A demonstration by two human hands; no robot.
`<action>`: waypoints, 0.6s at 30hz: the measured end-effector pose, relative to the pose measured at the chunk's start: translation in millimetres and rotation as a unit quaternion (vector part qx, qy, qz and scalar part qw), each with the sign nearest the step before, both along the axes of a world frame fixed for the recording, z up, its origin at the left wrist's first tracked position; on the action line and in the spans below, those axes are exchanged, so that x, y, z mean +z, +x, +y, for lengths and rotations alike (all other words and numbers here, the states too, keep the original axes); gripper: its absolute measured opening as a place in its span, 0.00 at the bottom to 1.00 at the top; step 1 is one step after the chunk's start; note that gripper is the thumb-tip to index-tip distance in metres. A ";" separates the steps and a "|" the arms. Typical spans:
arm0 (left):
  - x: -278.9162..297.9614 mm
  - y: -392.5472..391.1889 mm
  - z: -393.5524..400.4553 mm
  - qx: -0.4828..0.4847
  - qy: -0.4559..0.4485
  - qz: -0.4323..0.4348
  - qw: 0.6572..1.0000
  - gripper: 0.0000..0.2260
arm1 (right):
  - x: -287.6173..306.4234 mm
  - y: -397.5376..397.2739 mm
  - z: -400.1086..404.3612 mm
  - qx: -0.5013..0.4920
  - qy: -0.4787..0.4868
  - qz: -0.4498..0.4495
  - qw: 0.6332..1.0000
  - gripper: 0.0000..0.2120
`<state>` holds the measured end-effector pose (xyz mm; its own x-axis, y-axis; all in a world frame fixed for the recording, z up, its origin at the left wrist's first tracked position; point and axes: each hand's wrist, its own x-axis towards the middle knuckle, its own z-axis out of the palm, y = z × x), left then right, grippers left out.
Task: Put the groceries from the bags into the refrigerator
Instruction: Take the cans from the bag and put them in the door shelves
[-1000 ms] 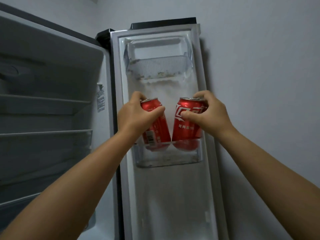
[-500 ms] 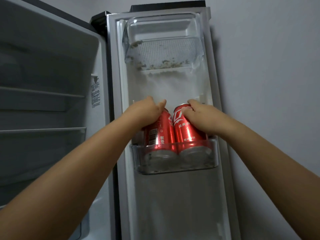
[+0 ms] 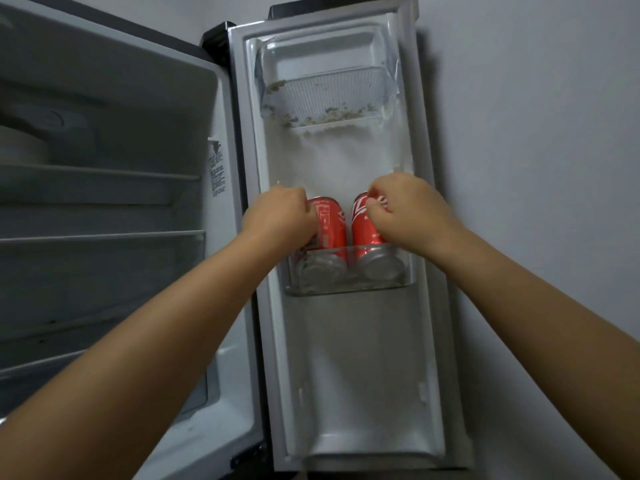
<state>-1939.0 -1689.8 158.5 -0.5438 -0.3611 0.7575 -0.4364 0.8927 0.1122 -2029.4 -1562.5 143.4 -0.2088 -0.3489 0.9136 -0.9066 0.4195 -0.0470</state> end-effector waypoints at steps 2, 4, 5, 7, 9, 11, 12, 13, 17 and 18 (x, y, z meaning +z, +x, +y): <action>-8.9 18.4 7.8 0.020 0.013 0.020 1.000 0.15 | -12.2 12.3 2.4 0.057 -0.062 0.061 0.995 0.16; -20.9 40.2 15.7 0.048 0.048 0.025 0.997 0.14 | -27.3 27.2 2.1 0.117 -0.065 0.069 0.989 0.15; -27.9 52.3 18.8 0.065 0.061 0.022 0.996 0.14 | -35.7 35.3 0.0 0.146 -0.061 0.064 0.985 0.14; -44.2 79.0 22.8 0.106 0.078 0.005 0.991 0.11 | -52.5 54.0 -8.7 0.201 -0.033 0.040 0.978 0.14; -62.1 110.1 24.7 0.158 0.095 -0.018 0.983 0.12 | -67.5 77.6 -20.5 0.245 -0.010 0.013 0.969 0.14; -80.0 150.2 26.1 0.220 0.110 -0.041 0.968 0.12 | -81.4 108.4 -35.4 0.282 0.009 -0.017 0.959 0.14; -88.2 174.5 27.3 0.253 0.116 -0.054 0.959 0.12 | -87.2 127.2 -42.9 0.299 0.016 -0.031 0.954 0.15; -95.9 201.5 29.3 0.285 0.121 -0.068 0.948 0.12 | -93.0 148.4 -49.3 0.317 0.026 -0.041 0.947 0.17; -120.4 323.5 53.9 0.403 0.130 -0.099 0.901 0.12 | -114.8 254.3 -60.6 0.398 0.089 -0.046 0.912 0.16; -125.7 356.0 65.3 0.429 0.134 -0.100 0.888 0.12 | -119.8 285.8 -59.2 0.421 0.106 -0.046 0.900 0.15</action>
<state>-1583.0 -1624.5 32.8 -0.0957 -0.8603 0.5007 -0.9779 0.1752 0.1141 -1743.6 -1621.7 23.5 0.1398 -0.5830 0.8003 -0.9040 -0.4050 -0.1371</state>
